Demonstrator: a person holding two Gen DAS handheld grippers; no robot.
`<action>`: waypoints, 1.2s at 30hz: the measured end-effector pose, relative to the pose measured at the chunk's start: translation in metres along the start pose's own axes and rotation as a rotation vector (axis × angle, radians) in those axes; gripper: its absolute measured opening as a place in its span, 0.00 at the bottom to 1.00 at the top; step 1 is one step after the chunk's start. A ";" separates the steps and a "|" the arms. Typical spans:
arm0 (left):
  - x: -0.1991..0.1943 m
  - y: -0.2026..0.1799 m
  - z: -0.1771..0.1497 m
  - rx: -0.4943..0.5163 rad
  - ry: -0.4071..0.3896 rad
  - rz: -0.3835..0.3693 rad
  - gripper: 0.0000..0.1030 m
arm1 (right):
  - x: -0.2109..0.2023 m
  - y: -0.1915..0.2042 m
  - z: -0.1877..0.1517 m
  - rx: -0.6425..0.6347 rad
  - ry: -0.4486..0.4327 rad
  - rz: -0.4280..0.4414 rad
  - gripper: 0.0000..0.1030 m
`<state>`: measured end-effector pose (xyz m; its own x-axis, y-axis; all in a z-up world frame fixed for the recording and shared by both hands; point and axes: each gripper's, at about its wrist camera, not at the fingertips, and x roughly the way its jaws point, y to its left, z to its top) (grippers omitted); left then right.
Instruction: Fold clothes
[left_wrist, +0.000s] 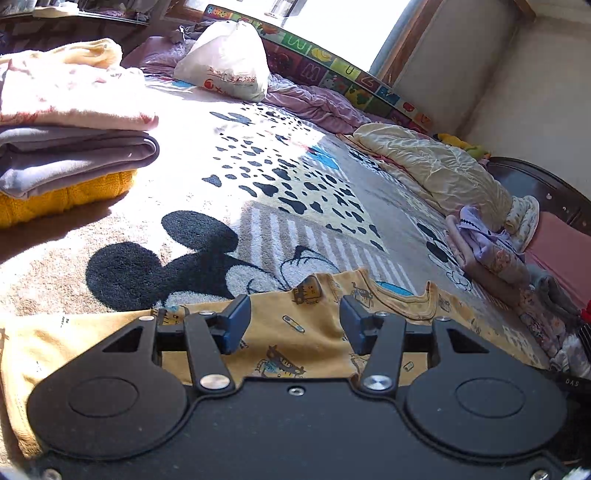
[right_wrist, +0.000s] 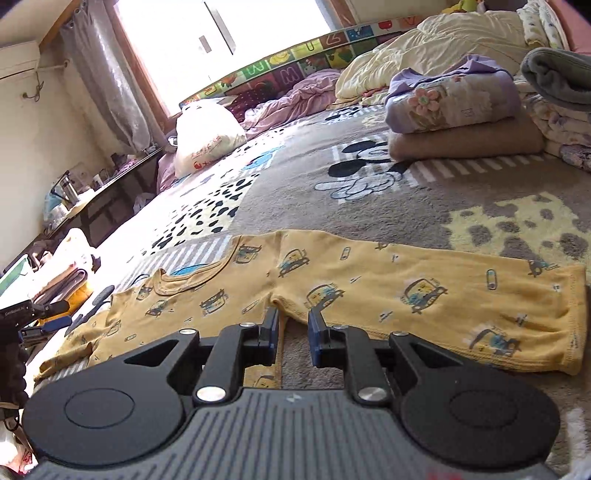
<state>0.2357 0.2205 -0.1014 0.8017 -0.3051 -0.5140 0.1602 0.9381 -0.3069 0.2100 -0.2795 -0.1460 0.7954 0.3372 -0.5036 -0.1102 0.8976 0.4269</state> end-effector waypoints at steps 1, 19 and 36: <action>-0.005 -0.001 -0.002 0.055 -0.002 0.043 0.50 | 0.003 0.008 -0.004 -0.012 0.009 0.025 0.21; -0.074 0.117 -0.054 -0.604 -0.076 0.301 0.26 | 0.003 0.029 -0.041 -0.003 0.066 0.180 0.29; -0.101 0.100 -0.081 -0.746 -0.092 0.293 0.33 | 0.006 0.016 -0.051 0.072 0.048 0.206 0.28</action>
<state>0.1238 0.3317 -0.1447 0.8010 -0.0182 -0.5984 -0.4647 0.6112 -0.6407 0.1828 -0.2484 -0.1802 0.7309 0.5258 -0.4350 -0.2227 0.7863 0.5762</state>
